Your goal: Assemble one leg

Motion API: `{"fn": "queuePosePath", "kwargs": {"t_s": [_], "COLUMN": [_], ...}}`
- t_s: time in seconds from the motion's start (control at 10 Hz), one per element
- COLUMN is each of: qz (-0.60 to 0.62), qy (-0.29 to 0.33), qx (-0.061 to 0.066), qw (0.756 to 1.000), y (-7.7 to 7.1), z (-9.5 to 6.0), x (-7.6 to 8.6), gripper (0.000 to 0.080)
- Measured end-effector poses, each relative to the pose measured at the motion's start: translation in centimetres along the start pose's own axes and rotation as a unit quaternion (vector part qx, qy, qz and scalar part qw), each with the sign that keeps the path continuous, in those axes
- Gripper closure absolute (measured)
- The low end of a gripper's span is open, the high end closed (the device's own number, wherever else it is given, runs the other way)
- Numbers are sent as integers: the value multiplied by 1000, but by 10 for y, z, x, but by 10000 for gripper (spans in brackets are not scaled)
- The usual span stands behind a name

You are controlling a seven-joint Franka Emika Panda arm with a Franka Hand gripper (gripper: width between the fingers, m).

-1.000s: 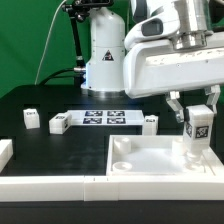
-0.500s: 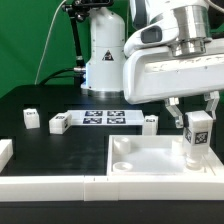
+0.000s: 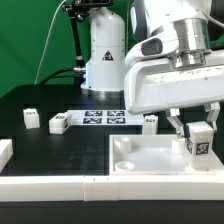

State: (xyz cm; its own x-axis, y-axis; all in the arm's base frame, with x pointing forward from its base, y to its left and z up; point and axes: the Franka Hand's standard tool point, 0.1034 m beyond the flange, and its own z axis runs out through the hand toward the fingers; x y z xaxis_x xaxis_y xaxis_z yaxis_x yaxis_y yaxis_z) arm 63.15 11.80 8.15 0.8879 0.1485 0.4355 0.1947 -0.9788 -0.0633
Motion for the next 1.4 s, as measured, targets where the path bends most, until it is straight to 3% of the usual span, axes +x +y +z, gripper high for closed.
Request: {"fn": "queuePosePath", "kwargs": {"t_s": [0.5,0.7,1.4], "qz": [0,0,0], "qy": [8,8,8], "qx": [-1,-1,-1], "qw": [1000,1000,1000], "y": [0,0,0], "z": [0,0,0], "x": [-2,-2,-2], "gripper": [507,196,151]}}
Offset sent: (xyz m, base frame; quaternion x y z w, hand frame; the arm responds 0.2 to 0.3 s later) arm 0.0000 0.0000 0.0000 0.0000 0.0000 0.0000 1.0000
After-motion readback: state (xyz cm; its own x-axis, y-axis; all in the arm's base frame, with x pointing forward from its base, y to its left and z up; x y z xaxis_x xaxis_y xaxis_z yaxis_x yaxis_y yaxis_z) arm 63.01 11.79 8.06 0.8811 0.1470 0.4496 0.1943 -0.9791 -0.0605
